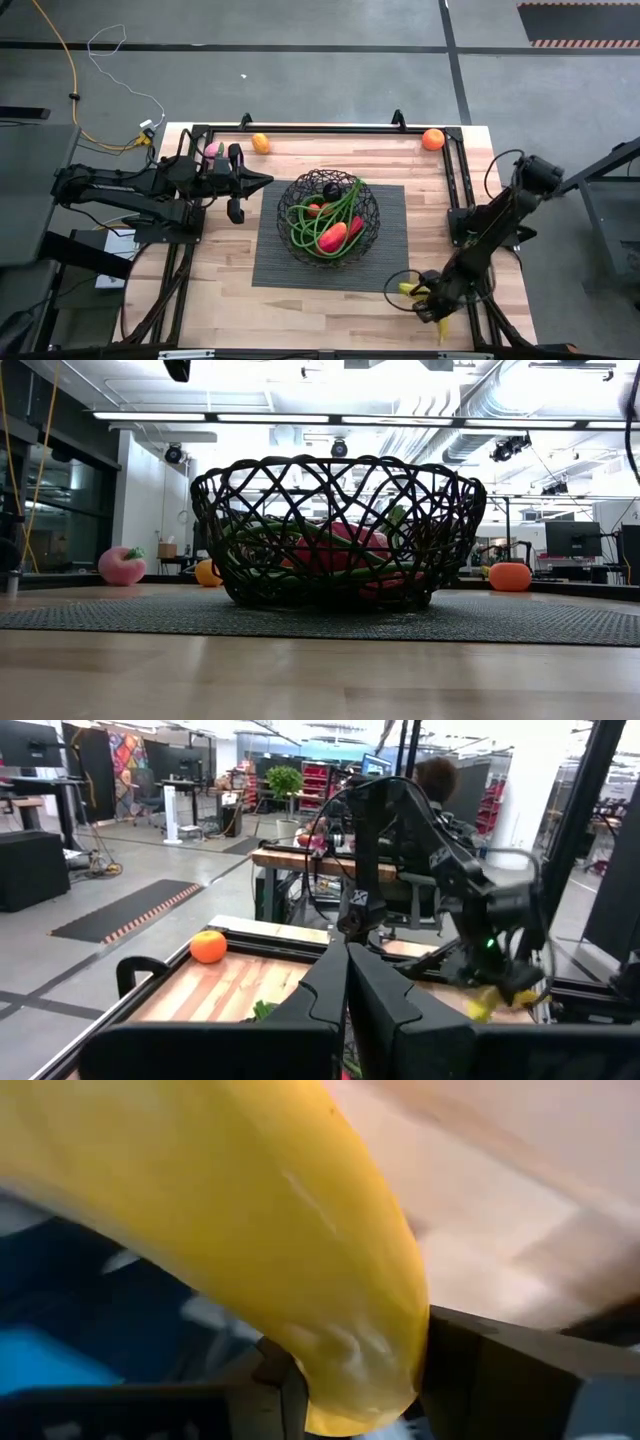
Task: Build produce basket
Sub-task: Put the yellow banana into the black wire basket
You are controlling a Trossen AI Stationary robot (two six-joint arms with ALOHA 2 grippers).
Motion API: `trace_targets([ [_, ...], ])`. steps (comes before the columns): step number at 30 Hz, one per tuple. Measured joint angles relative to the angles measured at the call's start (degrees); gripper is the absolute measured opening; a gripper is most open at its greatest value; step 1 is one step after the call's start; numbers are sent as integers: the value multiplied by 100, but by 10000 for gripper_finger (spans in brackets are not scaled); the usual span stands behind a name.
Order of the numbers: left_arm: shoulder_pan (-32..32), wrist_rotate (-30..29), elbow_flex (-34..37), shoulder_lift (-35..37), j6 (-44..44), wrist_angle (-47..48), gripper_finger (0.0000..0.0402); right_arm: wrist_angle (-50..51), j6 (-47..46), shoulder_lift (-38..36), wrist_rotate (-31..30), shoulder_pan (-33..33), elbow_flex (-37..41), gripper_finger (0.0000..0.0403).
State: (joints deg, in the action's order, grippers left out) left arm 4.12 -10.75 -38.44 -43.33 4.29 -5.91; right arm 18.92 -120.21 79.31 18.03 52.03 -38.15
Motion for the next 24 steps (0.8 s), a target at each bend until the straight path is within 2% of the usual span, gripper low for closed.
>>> trace_targets([
  [3,0,-36,0,-1,0,-21,0,-234,521,-745,-957,-121,-2,126],
  [6,0,-36,0,-2,42,-124,0,-737,1475,-1432,-2040,-437,-13,127],
  [9,-2,14,2,-2,232,-431,0,-1029,2572,-1912,-2649,-1035,-24,127],
  [12,-2,290,2,1,320,-791,0,-1050,3783,-2117,-2657,-1863,-24,128],
  [16,-4,559,2,0,548,-1048,0,-1339,5624,-2077,-2354,-3026,-181,128],
  [19,-4,563,2,0,726,-1112,0,-1401,7006,-1901,-2092,-3778,-695,128],
  [24,-2,563,2,0,812,-1157,0,-1319,9351,-1493,-2112,-4642,-1734,129],
])
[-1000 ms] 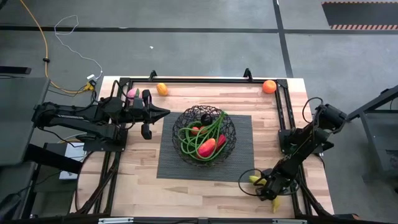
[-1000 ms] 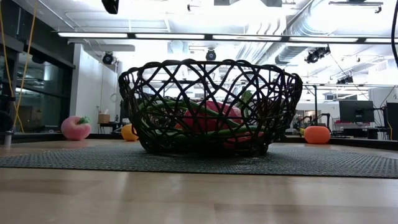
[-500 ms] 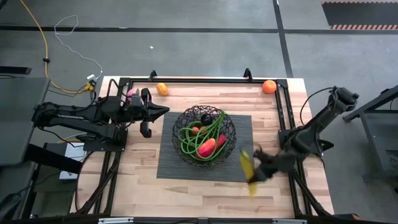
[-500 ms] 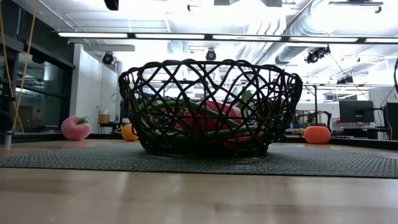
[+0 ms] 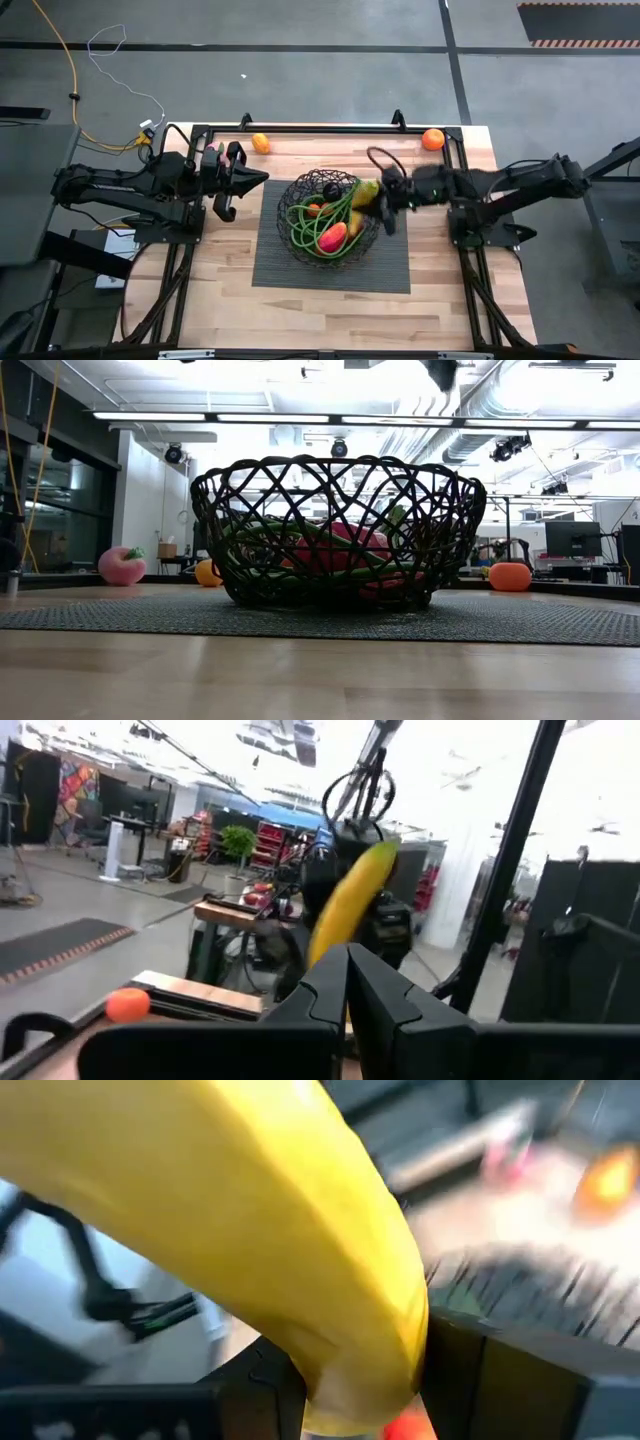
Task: Build produce basket
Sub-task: Put the yellow banana into the black wire basket
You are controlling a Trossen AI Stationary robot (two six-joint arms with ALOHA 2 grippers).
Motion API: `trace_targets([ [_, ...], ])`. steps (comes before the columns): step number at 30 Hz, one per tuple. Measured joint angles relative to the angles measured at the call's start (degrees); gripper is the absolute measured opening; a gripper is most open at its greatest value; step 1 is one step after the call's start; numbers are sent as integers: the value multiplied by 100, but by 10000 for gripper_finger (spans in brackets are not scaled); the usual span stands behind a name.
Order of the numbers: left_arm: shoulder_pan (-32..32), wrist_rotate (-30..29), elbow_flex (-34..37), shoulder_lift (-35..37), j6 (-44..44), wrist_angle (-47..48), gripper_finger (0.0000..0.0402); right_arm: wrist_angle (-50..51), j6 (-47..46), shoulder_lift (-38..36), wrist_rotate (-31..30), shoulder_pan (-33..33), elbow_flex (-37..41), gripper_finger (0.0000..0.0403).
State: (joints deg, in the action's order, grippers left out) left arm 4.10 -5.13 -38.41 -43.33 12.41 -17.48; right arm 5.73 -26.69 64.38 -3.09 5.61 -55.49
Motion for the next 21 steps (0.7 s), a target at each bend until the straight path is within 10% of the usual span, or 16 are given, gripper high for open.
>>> trace_targets([
  [8,-1,26,-10,0,692,-115,0,462,2241,819,69,-738,-1553,129],
  [21,0,-205,-1167,-563,-672,1664,0,843,1986,1255,703,-949,-1757,129],
])
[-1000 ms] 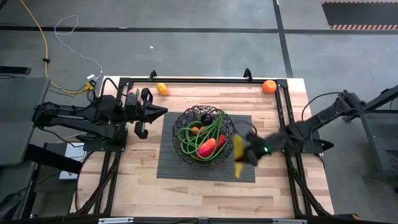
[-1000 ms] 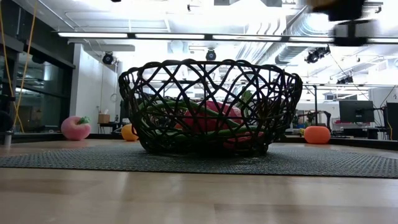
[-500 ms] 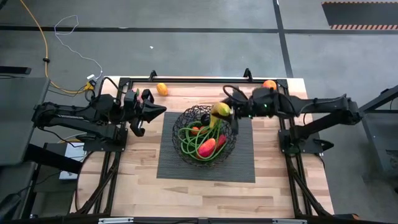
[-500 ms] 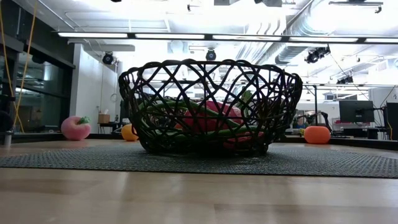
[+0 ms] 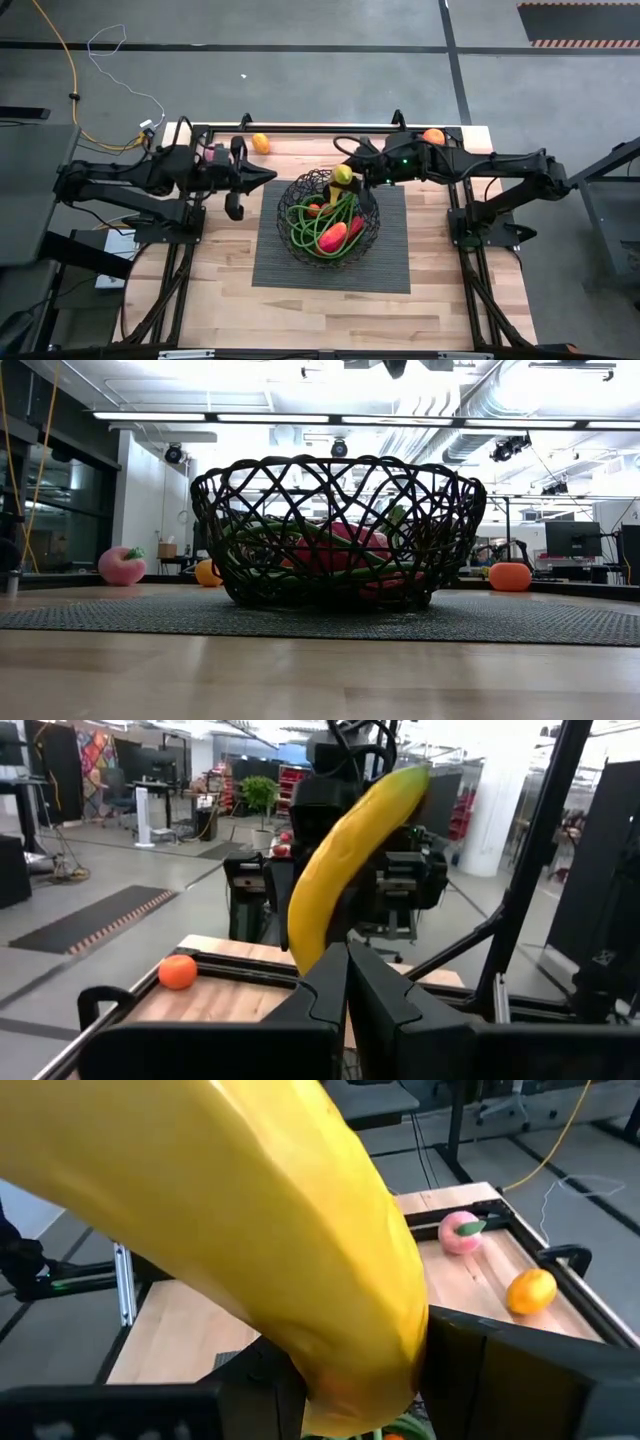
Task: Build produce basket
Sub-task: Put the yellow banana into the black wire basket
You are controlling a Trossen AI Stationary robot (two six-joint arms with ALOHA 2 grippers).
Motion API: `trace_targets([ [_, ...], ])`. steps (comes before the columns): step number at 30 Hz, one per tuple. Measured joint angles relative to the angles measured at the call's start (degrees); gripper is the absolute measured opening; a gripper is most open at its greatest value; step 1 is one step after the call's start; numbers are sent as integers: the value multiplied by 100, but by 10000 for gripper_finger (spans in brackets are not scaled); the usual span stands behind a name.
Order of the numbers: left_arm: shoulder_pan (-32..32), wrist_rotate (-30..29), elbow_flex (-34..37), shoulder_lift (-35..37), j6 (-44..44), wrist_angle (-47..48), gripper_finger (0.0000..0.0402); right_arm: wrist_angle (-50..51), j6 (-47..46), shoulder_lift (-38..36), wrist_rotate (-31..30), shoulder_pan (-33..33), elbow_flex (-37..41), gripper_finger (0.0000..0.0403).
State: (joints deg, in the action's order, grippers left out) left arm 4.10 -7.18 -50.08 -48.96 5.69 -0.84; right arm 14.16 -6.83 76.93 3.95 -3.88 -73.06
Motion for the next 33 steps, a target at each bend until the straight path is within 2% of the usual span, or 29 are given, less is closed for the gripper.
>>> trace_targets([
  [5,0,7,-4,-109,-34,-109,1,199,-181,0,-7,2,0,129],
  [10,0,8,-4,-194,-34,-139,1,423,-171,42,-393,13,0,129],
  [14,0,8,-4,-194,-35,-221,1,708,-174,282,-454,13,-53,129],
  [20,0,-33,-4,-176,-34,-227,0,3219,-283,1349,-457,15,-1304,129],
  [23,0,-58,-4,-176,-16,-225,0,4319,-798,1984,-456,-30,-1989,129],
  [27,0,-66,-4,-176,7,-225,0,5290,-1564,2659,-457,-161,-2479,129],
  [33,0,-85,-4,-176,7,-226,0,6000,-3077,3200,-437,-291,-2555,129],
])
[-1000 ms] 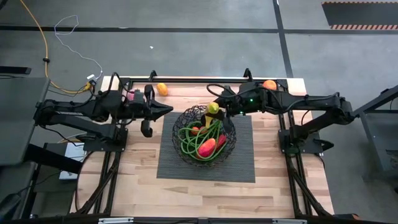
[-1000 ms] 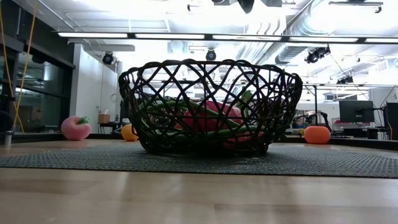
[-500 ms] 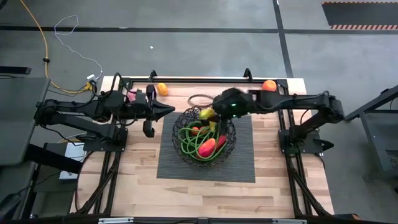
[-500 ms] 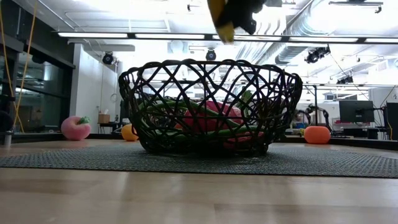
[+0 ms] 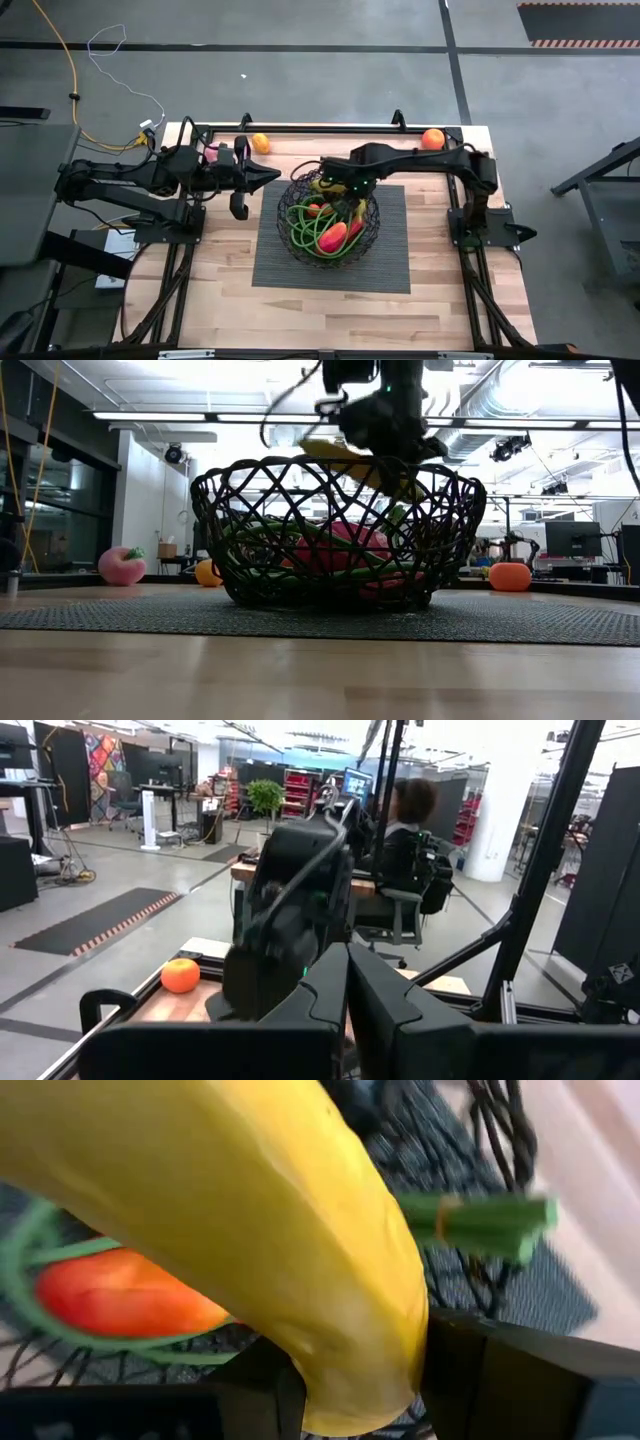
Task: Build produce basket
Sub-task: Put the yellow banana into the black wire basket
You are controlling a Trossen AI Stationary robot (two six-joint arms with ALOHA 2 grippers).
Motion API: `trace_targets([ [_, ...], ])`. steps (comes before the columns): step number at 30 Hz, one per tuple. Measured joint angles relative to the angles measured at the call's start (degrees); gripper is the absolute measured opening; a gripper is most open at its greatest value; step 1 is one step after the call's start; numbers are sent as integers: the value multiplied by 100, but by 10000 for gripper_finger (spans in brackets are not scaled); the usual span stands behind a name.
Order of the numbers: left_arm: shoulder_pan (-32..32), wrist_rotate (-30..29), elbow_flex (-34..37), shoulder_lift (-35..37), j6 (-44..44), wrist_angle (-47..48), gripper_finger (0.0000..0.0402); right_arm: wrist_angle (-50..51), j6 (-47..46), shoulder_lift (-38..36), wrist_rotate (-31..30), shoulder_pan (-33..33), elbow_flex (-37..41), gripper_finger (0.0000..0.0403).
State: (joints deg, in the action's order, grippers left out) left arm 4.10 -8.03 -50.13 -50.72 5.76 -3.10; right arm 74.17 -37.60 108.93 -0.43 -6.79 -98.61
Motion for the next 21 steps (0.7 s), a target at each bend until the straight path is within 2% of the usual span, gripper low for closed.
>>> trace_targets([
  [7,0,-13,0,0,0,9,0,114,-1119,268,4,-50,2,129],
  [12,-2,-11,0,0,0,29,0,60,-1407,293,-151,9,7,129],
  [21,-2,-11,0,0,-144,34,0,-24,-1511,454,-53,5,11,130],
])
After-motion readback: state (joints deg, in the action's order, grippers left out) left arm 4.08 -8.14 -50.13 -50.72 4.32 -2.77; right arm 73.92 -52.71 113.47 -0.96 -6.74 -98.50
